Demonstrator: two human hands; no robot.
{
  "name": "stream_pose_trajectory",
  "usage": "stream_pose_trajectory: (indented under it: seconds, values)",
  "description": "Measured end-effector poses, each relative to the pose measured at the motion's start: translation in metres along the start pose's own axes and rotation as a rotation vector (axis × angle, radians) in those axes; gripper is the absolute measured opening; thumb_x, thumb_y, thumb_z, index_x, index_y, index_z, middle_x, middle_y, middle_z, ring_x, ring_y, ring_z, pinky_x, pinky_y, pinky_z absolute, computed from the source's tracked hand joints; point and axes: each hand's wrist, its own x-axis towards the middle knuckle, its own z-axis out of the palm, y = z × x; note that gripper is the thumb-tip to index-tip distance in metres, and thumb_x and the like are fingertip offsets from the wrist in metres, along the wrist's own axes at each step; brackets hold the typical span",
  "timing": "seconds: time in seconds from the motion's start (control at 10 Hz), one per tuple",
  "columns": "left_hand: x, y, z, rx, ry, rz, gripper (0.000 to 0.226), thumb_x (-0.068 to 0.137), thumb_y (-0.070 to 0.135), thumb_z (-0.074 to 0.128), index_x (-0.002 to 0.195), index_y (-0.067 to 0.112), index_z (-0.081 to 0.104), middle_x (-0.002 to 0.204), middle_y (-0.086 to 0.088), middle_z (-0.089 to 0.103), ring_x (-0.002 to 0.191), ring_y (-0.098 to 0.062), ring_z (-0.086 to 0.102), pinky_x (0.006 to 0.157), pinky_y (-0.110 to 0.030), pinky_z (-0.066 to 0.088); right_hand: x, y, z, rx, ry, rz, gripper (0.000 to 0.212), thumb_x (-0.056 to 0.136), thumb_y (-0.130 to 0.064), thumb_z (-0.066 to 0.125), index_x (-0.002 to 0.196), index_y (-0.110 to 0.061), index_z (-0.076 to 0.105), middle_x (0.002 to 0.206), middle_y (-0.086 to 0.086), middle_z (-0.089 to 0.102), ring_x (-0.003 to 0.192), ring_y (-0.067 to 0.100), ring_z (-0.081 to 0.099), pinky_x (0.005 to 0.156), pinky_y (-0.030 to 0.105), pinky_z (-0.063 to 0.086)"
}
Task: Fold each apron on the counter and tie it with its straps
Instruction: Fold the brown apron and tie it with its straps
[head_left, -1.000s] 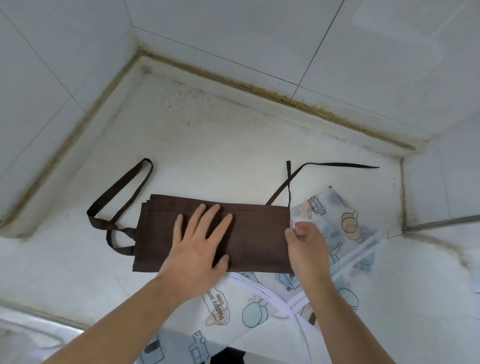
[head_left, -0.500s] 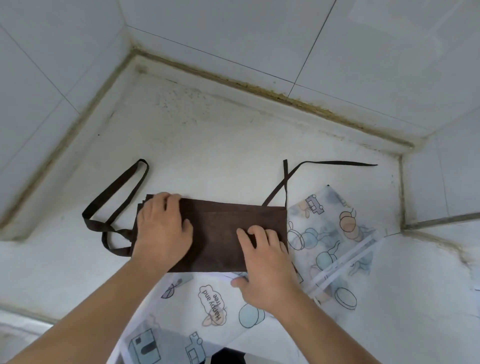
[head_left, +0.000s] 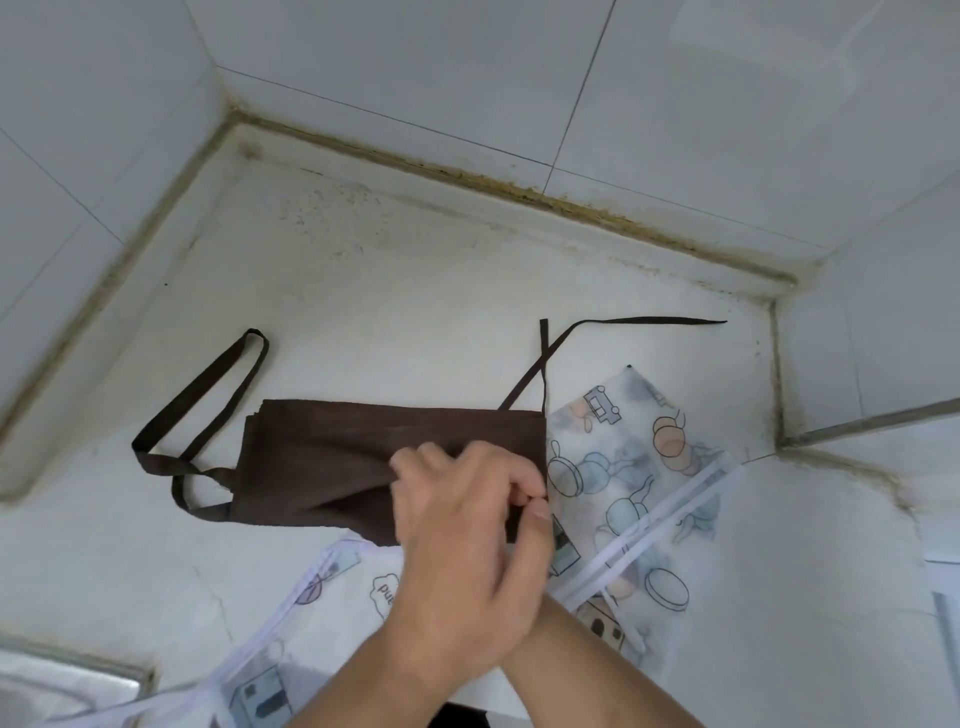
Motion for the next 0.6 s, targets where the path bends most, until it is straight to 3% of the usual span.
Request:
stream_pose_trajectory:
  seconds: [0.1, 0.2, 0.3, 0.4, 0.5, 0.6]
  values:
    - [-0.001, -0.018, -0.009, -0.177, 0.014, -0.084, 0.008, 0.098, 0.022, 0.053, 0.092, 0.026, 0.055, 0.086, 0.007, 0.055, 0.08, -0.02, 0.056, 0.07, -0.026, 0.044, 0.013, 0.001, -0.034, 0.34, 0.173, 0.278, 0.026, 0.09, -0.006, 0.052, 0.098, -0.025, 0.068, 0.086, -0.018, 0.069, 0.083, 0.001, 0.062, 0.081, 0.021, 0.051]
    - [-0.005, -0.058, 0.01, -0.006, -0.112, -0.203, 0.014, 0.101, 0.02, 0.058, 0.1, 0.034, 0.057, 0.1, 0.016, 0.06, 0.096, -0.01, 0.059, 0.08, -0.021, 0.047, 0.004, 0.04, -0.083, 0.513, 0.495, 0.54, 0.024, 0.092, -0.022, 0.053, 0.109, -0.021, 0.071, 0.103, -0.001, 0.076, 0.098, 0.02, 0.071, 0.092, 0.048, 0.06]
    - [-0.013, -0.102, 0.029, 0.234, -0.282, -0.246, 0.031, 0.103, 0.032, 0.058, 0.133, 0.029, 0.057, 0.129, 0.018, 0.05, 0.116, -0.003, 0.048, 0.105, -0.032, 0.047, -0.021, 0.081, -0.136, 0.77, 0.68, 0.771, 0.019, 0.103, -0.019, 0.054, 0.107, -0.012, 0.071, 0.11, 0.01, 0.077, 0.093, 0.024, 0.072, 0.07, 0.032, 0.062]
    - [-0.013, -0.115, 0.044, 0.42, -0.293, -0.204, 0.049, 0.1, 0.039, 0.059, 0.146, 0.025, 0.049, 0.127, 0.005, 0.049, 0.102, -0.016, 0.047, 0.096, -0.04, 0.052, -0.046, 0.127, -0.172, 0.649, 0.699, 1.005, 0.018, 0.102, -0.016, 0.053, 0.093, -0.003, 0.062, 0.096, 0.023, 0.071, 0.082, 0.035, 0.073, 0.057, 0.028, 0.061]
    - [-0.001, -0.102, 0.055, 0.603, -0.294, -0.229, 0.067, 0.094, 0.049, 0.065, 0.152, 0.025, 0.042, 0.115, -0.001, 0.052, 0.091, -0.021, 0.047, 0.081, -0.039, 0.054, -0.064, 0.152, -0.182, 0.278, 0.629, 1.104, 0.026, 0.097, -0.016, 0.053, 0.083, 0.005, 0.059, 0.07, 0.024, 0.061, 0.063, 0.032, 0.058, 0.064, 0.038, 0.053]
    - [0.015, -0.088, 0.065, 0.594, -0.337, -0.208, 0.076, 0.09, 0.043, 0.068, 0.155, 0.026, 0.032, 0.124, -0.002, 0.043, 0.104, -0.021, 0.045, 0.094, -0.039, 0.053, -0.058, 0.131, -0.183, -0.069, 0.518, 0.936, 0.016, 0.091, -0.017, 0.056, 0.076, -0.01, 0.056, 0.065, 0.002, 0.058, 0.065, 0.031, 0.055, 0.068, 0.036, 0.041]
